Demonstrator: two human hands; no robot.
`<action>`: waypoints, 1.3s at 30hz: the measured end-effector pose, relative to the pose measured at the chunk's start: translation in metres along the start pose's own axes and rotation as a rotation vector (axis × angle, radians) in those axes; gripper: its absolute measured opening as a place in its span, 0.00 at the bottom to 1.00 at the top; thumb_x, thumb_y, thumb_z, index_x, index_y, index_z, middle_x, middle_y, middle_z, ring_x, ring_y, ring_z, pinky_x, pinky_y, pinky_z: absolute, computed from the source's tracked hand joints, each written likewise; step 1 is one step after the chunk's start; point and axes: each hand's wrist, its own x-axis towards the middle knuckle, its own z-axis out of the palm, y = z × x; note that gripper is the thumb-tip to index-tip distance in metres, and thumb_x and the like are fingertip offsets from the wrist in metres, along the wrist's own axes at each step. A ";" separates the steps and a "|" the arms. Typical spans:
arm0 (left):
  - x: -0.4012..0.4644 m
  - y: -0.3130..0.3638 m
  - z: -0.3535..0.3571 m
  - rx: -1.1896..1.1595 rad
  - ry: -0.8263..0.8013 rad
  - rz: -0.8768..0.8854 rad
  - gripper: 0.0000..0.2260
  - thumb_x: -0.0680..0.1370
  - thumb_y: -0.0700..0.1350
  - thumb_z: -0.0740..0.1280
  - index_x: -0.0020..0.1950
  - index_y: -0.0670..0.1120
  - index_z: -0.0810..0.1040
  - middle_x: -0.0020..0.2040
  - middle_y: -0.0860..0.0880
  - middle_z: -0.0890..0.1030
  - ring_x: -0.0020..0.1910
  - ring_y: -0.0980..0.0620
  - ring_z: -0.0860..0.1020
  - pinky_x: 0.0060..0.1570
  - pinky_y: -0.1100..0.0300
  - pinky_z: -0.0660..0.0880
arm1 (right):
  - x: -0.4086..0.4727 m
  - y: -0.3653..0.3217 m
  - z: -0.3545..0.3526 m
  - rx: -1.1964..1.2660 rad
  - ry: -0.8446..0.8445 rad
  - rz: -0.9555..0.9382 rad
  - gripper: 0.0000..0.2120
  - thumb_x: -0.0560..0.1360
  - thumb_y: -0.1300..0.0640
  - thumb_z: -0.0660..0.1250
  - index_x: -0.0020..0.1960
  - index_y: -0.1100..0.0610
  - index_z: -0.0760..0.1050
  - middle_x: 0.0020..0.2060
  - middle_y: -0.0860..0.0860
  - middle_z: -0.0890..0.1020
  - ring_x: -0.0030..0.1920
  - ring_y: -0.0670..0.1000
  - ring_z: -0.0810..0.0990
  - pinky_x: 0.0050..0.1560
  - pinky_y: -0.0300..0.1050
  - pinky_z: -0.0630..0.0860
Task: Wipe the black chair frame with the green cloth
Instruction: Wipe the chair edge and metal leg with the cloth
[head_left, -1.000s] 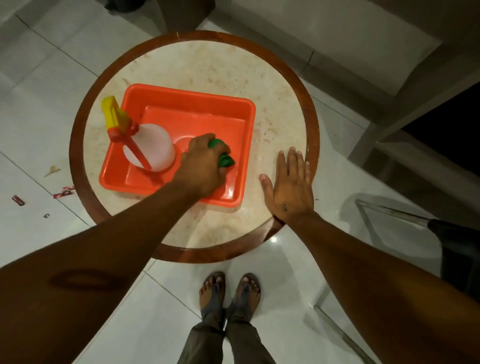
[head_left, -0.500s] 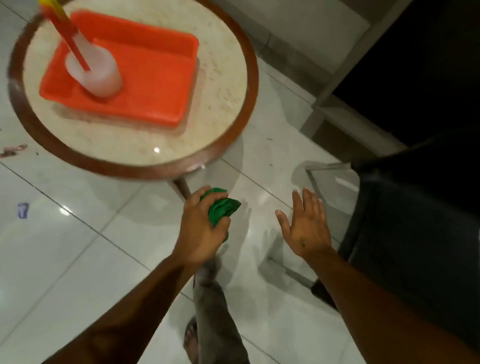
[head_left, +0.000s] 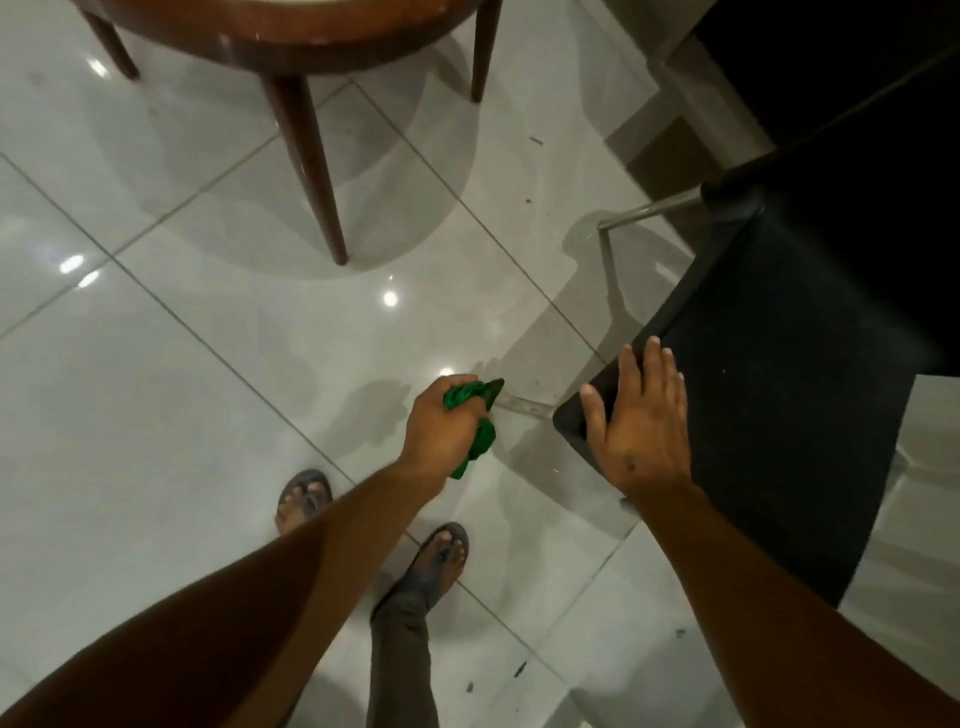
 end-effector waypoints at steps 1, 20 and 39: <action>0.004 -0.003 0.003 -0.010 0.006 -0.003 0.13 0.75 0.35 0.66 0.48 0.53 0.81 0.40 0.46 0.84 0.31 0.53 0.82 0.33 0.59 0.80 | 0.003 0.001 0.002 0.010 0.039 -0.013 0.37 0.84 0.37 0.53 0.84 0.57 0.52 0.84 0.60 0.49 0.84 0.59 0.45 0.82 0.56 0.43; 0.078 -0.063 0.119 -0.196 -0.025 0.013 0.20 0.81 0.54 0.61 0.55 0.38 0.83 0.53 0.42 0.84 0.54 0.48 0.82 0.59 0.53 0.75 | 0.035 0.029 0.040 0.183 0.418 -0.098 0.32 0.83 0.44 0.54 0.81 0.59 0.61 0.83 0.59 0.57 0.84 0.60 0.51 0.82 0.64 0.50; 0.102 -0.087 0.122 -0.225 -0.012 -0.082 0.07 0.80 0.54 0.65 0.47 0.55 0.81 0.54 0.44 0.83 0.53 0.48 0.82 0.55 0.61 0.76 | 0.034 0.031 0.041 0.183 0.427 -0.110 0.31 0.83 0.44 0.55 0.81 0.59 0.62 0.82 0.60 0.58 0.83 0.63 0.51 0.82 0.63 0.49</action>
